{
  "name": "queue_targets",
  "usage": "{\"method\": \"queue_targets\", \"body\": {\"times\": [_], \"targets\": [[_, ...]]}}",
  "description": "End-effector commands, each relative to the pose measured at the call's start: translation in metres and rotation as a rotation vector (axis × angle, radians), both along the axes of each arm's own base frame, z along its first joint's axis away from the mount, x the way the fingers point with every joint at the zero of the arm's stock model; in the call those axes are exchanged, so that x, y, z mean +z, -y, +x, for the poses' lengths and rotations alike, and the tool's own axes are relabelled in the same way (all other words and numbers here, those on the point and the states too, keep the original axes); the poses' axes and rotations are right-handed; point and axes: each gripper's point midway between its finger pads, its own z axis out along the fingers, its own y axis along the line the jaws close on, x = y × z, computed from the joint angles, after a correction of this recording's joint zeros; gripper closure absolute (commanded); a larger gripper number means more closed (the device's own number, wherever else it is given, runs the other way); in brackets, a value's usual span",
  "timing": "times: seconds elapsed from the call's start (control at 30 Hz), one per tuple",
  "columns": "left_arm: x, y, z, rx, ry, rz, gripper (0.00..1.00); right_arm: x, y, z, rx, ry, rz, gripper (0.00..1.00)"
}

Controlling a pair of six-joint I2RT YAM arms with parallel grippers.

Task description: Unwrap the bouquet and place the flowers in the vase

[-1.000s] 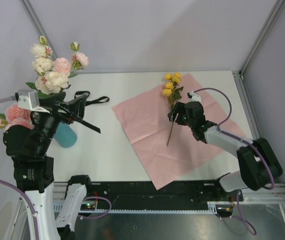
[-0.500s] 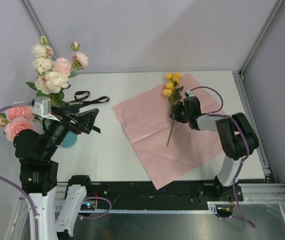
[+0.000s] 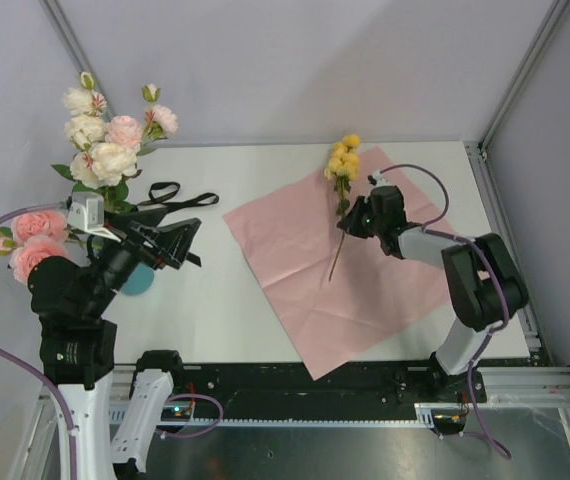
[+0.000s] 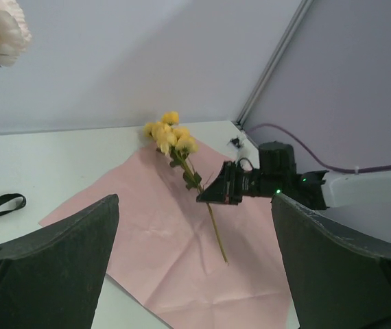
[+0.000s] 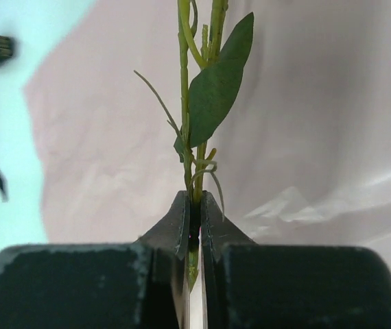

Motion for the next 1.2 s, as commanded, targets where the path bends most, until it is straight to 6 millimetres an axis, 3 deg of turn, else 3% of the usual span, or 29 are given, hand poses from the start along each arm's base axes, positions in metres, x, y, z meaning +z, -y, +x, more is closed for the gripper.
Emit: {"method": "queue_targets", "body": {"times": [0.0,0.13,0.33,0.5,0.7,0.87,1.17], "targets": [[-0.002,0.008,0.005,-0.051,-0.026,-0.006,0.04,0.098,-0.021,-0.005,0.083,0.231,0.109,1.00],[-0.006,0.011,0.015,-0.078,-0.054,0.003,0.06,0.142,-0.037,-0.037,0.137,0.289,0.258,1.00],[-0.010,0.034,0.027,-0.206,-0.114,-0.018,0.10,0.198,-0.068,-0.096,0.242,0.417,0.398,1.00],[-0.015,0.063,0.034,-0.317,-0.149,-0.039,0.14,0.237,-0.107,-0.156,0.373,0.526,0.489,1.00],[-0.023,0.095,0.035,-0.409,-0.182,-0.065,0.22,0.276,-0.138,-0.212,0.496,0.658,0.590,1.00],[-0.034,0.111,0.034,-0.448,-0.212,-0.100,0.30,0.292,-0.150,-0.238,0.537,0.734,0.621,1.00],[-0.042,0.115,0.034,-0.456,-0.215,-0.171,0.38,0.291,-0.156,-0.245,0.544,0.749,0.607,1.00]]}}
